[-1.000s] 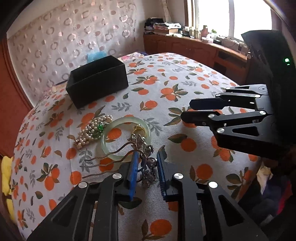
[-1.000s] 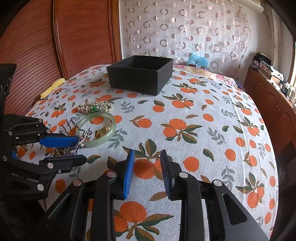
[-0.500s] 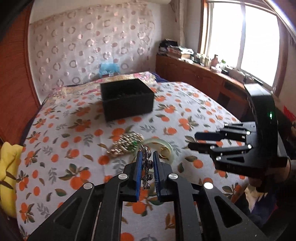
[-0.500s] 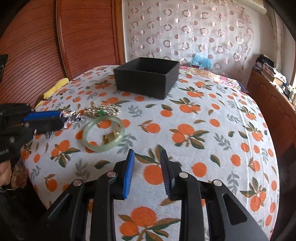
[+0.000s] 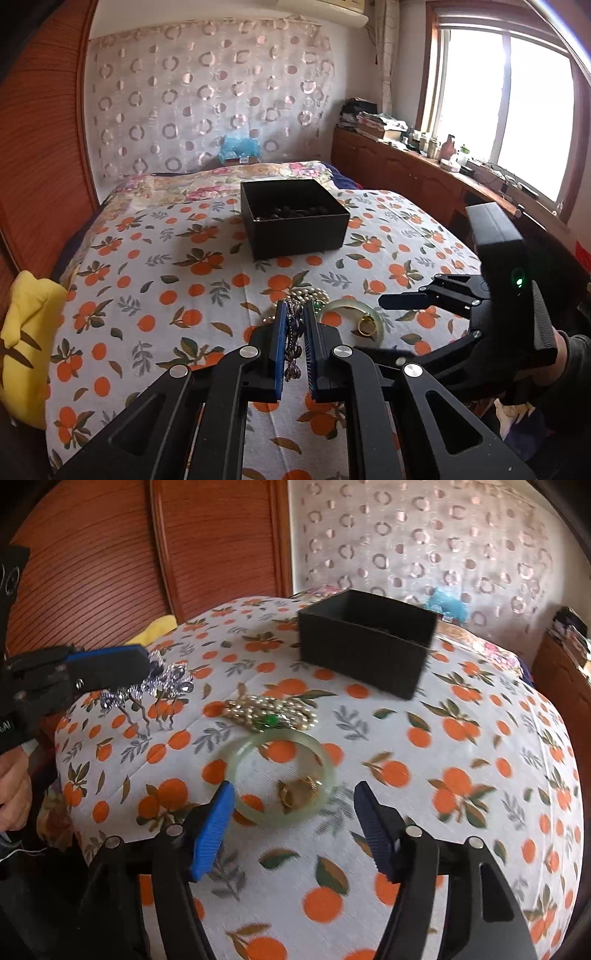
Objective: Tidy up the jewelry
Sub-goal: 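Carry the hair pin toward the box while the right gripper grasps the jade bangle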
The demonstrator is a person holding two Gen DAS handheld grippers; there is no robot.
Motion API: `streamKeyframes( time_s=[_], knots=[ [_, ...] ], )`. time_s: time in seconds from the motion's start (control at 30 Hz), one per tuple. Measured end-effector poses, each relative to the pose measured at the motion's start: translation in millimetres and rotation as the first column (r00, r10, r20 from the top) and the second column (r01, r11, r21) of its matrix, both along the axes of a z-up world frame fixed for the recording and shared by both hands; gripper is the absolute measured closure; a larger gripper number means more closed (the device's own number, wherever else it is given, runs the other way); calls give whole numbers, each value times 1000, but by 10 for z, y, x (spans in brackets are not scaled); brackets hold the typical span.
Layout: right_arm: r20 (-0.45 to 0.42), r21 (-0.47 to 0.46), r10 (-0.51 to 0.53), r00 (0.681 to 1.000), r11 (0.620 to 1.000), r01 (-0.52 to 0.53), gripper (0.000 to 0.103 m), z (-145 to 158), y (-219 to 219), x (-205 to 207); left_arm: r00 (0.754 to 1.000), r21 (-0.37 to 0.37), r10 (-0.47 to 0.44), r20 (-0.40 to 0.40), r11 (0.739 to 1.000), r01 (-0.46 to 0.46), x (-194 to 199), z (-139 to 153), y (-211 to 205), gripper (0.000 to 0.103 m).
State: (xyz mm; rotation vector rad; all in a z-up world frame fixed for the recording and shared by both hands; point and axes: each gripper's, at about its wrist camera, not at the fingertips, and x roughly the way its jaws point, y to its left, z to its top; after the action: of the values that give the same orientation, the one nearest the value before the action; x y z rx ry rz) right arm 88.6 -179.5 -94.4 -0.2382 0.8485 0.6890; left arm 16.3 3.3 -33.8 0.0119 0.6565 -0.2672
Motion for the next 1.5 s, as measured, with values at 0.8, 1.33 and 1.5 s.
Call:
streamKeyframes(
  time_s=[0.8, 1.33, 1.5],
  knots=[
    [-18, -72, 64, 998, 995, -65, 29, -91, 249, 130, 998, 19, 33, 45, 999, -34, 183, 176, 93, 95],
    [58, 12, -8, 998, 1000, 7, 29, 296, -95, 214, 995, 25, 29, 94, 999, -31, 462, 390, 63, 95],
    [72, 31, -26, 997, 999, 23, 29, 390, -163, 326, 992, 29, 13, 127, 999, -17, 635, 503, -6, 95]
  ],
)
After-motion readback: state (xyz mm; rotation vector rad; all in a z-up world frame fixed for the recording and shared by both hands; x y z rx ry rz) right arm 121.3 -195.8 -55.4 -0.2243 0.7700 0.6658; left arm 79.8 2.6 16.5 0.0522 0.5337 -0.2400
